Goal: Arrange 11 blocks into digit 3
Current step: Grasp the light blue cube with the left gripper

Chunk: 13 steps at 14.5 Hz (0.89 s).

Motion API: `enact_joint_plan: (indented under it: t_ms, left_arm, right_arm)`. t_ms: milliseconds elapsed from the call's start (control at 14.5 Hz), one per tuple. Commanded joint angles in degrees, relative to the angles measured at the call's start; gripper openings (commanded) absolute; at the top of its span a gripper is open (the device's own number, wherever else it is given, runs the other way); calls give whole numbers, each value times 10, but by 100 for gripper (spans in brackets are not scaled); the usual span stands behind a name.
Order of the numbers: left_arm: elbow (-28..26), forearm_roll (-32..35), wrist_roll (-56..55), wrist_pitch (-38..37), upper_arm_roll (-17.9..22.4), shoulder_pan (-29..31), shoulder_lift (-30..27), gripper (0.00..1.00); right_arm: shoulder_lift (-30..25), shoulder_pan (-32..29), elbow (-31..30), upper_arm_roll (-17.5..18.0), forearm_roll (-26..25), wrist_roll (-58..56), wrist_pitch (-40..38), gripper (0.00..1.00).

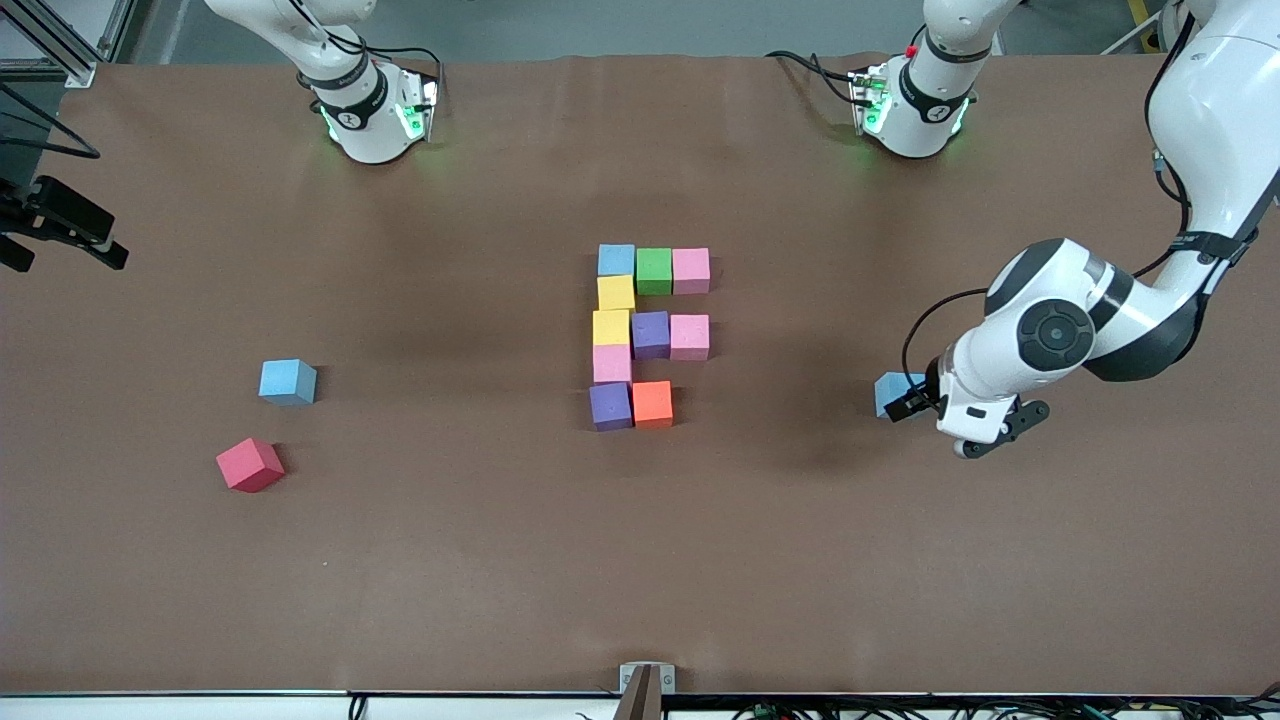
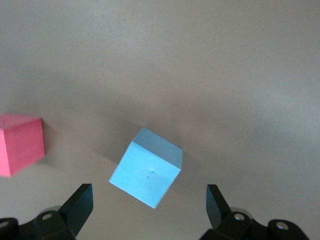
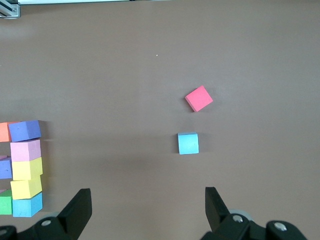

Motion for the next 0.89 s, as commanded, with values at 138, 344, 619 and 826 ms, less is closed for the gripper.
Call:
enact_joint_plan:
  t_ms: [138,344,619,826]
  left_arm:
    - [-19,11,128,44,7,14,19,100]
    - [-36,14,187,84,21,14,21,100]
    - [-40,38,216,88,43,0,24,100]
    - [-40,39,215,88,47,-3,36,100]
  right_arm:
    - [-5,-3,-4,4,-2,4,2,100]
    - [-5,-3,-4,4,-2,4,2,100]
    - [-5,-3,-4,4,-2,4,2,100]
    - [-5,-3,-4,4,-2,4,2,100]
